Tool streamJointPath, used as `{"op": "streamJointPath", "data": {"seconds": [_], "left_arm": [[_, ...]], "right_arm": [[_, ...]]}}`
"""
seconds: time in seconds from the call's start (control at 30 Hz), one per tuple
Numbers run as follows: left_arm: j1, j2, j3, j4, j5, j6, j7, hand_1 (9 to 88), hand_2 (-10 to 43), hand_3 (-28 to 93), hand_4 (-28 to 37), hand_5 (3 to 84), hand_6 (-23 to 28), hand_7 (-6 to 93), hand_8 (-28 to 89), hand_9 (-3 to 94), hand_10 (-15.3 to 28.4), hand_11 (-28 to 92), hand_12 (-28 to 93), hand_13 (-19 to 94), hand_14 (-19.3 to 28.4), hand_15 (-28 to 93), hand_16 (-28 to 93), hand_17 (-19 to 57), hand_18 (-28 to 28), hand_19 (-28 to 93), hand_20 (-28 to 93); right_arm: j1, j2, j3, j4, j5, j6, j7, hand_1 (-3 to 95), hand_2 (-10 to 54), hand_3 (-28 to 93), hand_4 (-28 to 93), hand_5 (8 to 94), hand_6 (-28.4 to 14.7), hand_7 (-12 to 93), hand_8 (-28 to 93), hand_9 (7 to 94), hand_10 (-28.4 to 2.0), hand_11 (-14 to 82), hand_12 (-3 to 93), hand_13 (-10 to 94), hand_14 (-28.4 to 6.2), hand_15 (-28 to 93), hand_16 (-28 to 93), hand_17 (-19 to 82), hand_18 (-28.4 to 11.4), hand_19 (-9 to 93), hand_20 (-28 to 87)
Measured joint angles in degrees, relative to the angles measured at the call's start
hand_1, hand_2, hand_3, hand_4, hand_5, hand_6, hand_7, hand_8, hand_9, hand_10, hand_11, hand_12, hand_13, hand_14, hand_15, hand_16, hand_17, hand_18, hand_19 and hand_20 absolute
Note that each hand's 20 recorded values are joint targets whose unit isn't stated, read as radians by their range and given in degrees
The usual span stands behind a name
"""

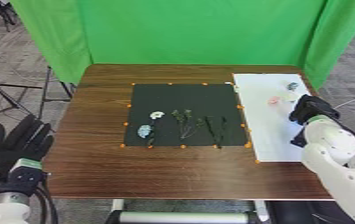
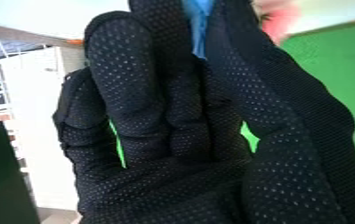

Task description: Arrange flowers

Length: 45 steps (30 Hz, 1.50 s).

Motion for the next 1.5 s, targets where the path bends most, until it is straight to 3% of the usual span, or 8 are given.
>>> {"op": "streamJointPath", "data": {"seconds": [0.13,0.33,0.47,0.7,0.9,1.07,1.5], "left_arm": [[0.04,0.0,-0.45,0.0,0.0,0.0,-0.14,23.6,12.0,72,-28.3,37.1,7.8,18.7,-12,31.0,13.2,23,7,21,13.7,36,-10,-5.4,10.3,26,7],[-0.06,0.02,-0.53,0.04,0.0,-0.07,-0.4,22.8,12.8,71,-28.3,37.0,7.7,18.7,-12,31.0,13.2,23,8,21,13.7,36,-10,-5.5,10.4,26,7],[-0.36,0.13,0.03,0.22,-0.12,-0.14,-0.39,22.8,12.6,72,-28.3,37.0,7.7,18.7,-12,30.9,13.1,23,8,21,13.7,36,-10,-5.5,10.4,26,7],[-1.77,0.29,1.59,0.8,-0.1,-0.28,-0.65,20.8,14.4,70,-28.3,37.1,7.7,18.6,-11,31.1,13.2,23,8,21,13.8,36,-10,-5.5,10.4,26,7],[-1.91,0.45,1.71,0.81,-0.1,-0.27,-0.78,20.7,14.2,71,-28.3,37.1,7.7,18.4,-11,31.0,13.2,23,8,21,13.9,36,-10,-5.4,10.4,26,7],[-2.31,0.49,1.87,0.89,-0.03,-0.27,-1.16,21.7,13.4,71,-28.3,37.0,7.7,18.5,-11,31.0,13.2,23,8,21,13.9,36,-10,-5.5,10.4,26,7],[-1.84,0.58,1.42,0.91,0.29,-0.38,-1.5,22.3,12.8,71,-28.3,36.8,7.6,18.7,-11,31.0,13.2,23,8,21,13.8,36,-10,-5.3,10.4,26,7]], "right_arm": [[-1.91,-0.15,-0.53,-8.27,-2.78,-2.33,1.21,56.2,-5.3,69,-28,77.6,-0.6,26,4,86.0,-9.8,14.9,28.9,76,-8.0,55,28,36,-23.3,84,39],[4.05,-2.85,-8.97,-11.98,-5.65,2.07,-8.71,56.3,-5.3,69,-28,77.8,-0.6,25,4,86.2,-9.6,14.7,29.1,76,-7.8,55,29,36,-23.3,84,39],[11.22,-7.86,-15.47,-9.82,-4.98,6.24,-11.38,56.4,-5.3,69,-28,77.9,-0.6,25,4,86.3,-9.4,14.5,29.2,76,-7.8,55,29,36,-23.3,84,39],[21.53,-16.41,-24.72,-3.19,-4.19,4.55,-12.9,56.2,-5.4,69,-28,78.0,-0.5,25,4,86.4,-9.1,13.8,29.3,76,-7.7,55,29,36,-23.3,84,39],[25.65,-21.24,-30.0,3.44,-3.67,4.11,-12.92,56.2,-5.4,69,-28,77.9,-0.6,25,3,85.9,-8.9,12.8,28.9,76,-7.6,55,29,36,-23.1,84,39],[27.46,-22.4,-35.07,7.69,-7.71,5.68,-13.44,55.9,-5.6,69,-28,77.4,-0.1,25,3,85.8,-8.7,12.2,28.7,75,-7.7,55,29,36,-22.9,84,39],[28.28,-22.43,-39.66,12.27,-11.8,9.52,-15.35,55.8,-5.6,69,-28,77.0,0.0,25,1,85.1,-8.5,11.0,28.4,75,-7.8,54,30,36,-22.7,84,39]]}}
